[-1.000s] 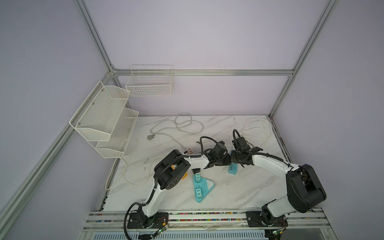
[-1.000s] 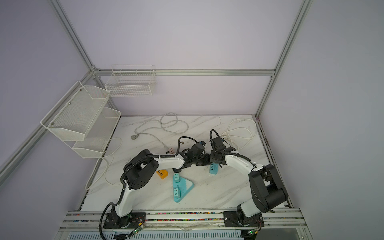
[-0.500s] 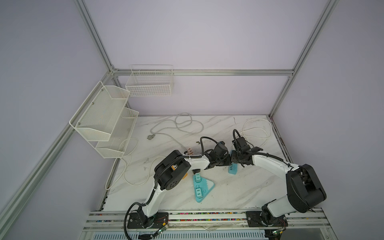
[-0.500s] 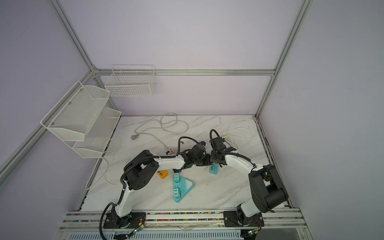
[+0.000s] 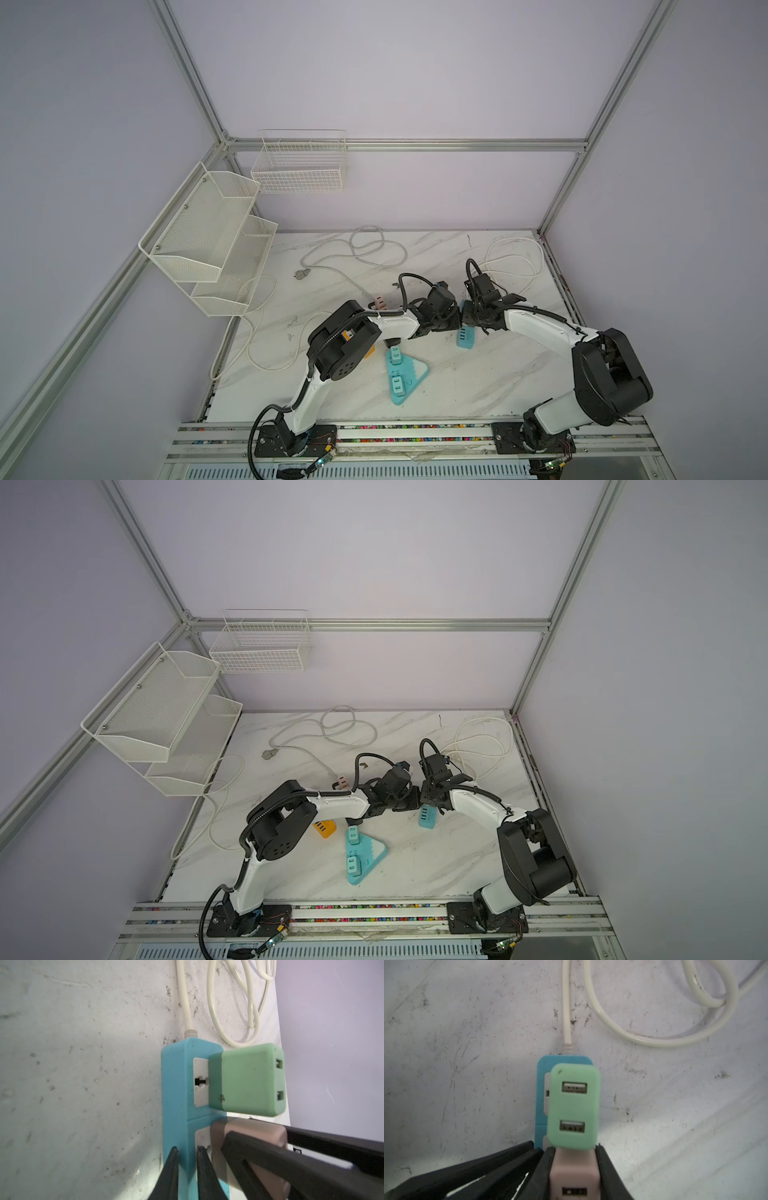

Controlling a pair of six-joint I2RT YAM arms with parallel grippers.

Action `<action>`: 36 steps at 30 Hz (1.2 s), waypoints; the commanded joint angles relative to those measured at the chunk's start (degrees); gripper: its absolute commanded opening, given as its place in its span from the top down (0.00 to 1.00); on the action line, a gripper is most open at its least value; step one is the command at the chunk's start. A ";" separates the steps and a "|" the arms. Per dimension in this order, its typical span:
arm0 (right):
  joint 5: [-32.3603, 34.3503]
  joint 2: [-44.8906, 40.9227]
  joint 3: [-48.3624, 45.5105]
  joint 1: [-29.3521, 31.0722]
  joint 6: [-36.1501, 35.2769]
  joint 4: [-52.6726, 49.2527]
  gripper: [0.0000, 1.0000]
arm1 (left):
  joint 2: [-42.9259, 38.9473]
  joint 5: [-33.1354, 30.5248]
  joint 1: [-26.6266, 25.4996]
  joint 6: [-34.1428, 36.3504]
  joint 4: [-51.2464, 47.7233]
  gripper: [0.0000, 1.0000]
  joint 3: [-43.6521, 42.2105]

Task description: Pull the plug off the socket

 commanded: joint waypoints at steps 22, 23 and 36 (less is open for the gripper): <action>-0.16 4.70 0.65 0.76 1.26 0.32 0.54 | 1.36 2.14 -2.13 -2.10 -2.90 0.83 -0.66; -0.49 4.90 0.33 0.74 1.19 0.33 0.55 | 1.39 2.18 -2.21 -2.29 -2.78 0.83 -0.71; -1.59 3.15 -1.52 0.74 2.14 -0.24 0.59 | 0.14 -0.03 -2.57 -4.44 -1.67 0.83 -3.34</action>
